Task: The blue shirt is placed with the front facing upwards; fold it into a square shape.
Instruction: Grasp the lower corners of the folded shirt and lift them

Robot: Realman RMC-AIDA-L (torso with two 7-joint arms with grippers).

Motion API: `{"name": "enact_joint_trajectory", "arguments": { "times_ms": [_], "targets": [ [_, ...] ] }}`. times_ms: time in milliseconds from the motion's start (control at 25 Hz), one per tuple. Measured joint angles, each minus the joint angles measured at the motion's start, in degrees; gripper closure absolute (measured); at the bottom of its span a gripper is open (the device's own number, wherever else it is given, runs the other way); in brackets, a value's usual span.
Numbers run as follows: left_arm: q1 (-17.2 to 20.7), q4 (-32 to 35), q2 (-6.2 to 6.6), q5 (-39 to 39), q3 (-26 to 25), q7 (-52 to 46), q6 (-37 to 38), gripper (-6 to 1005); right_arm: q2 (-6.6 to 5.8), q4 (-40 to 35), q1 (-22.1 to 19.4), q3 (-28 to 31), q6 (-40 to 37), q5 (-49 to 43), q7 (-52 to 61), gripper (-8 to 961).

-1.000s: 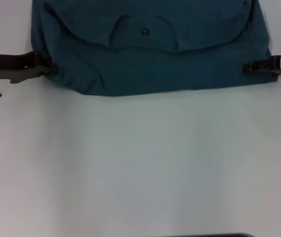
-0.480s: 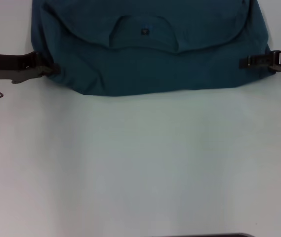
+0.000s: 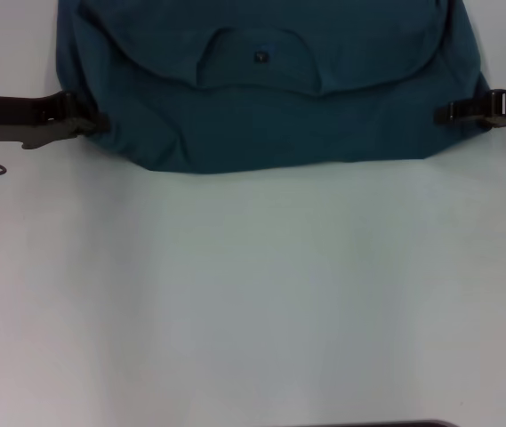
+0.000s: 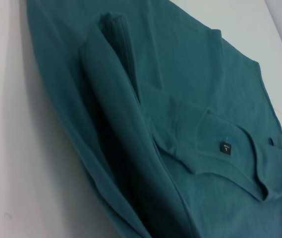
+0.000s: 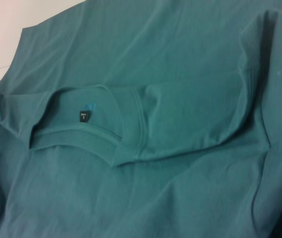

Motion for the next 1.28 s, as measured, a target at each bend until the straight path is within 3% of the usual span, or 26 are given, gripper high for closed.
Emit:
{"name": "enact_joint_trajectory", "arguments": {
  "times_ms": [40, 280, 680, 800, 1000, 1280],
  "targets": [
    [0.0, -0.1, -0.01, 0.0, 0.0, 0.0, 0.1, 999, -0.07, -0.1, 0.1, 0.0, -0.1, 0.0, 0.1, 154],
    [0.1, -0.1, -0.04, 0.0, 0.0, 0.0, 0.2, 998, -0.43, -0.3, 0.0, 0.4, -0.9, 0.0, 0.4, 381],
    [0.1, -0.1, 0.38, 0.0, 0.0, 0.1, 1.7, 999, -2.13, -0.4, -0.5, 0.3, -1.6, -0.1, 1.5, 619],
    [0.1, -0.1, 0.53, 0.1, 0.0, 0.3, 2.0, 999, -2.55, -0.4, -0.5, 0.4, -2.0, -0.1, 1.5, 862],
    [-0.3, 0.4, 1.78, 1.6, 0.7, 0.8, 5.0, 999, -3.06, -0.4, -0.2, 0.0, -4.4, -1.5, 1.5, 931],
    [0.5, -0.4, 3.05, 4.6, 0.8, 0.8, 13.5, 999, -2.92, -3.8, -0.1, -0.1, -12.9, -5.2, 1.6, 923]
  ]
}}
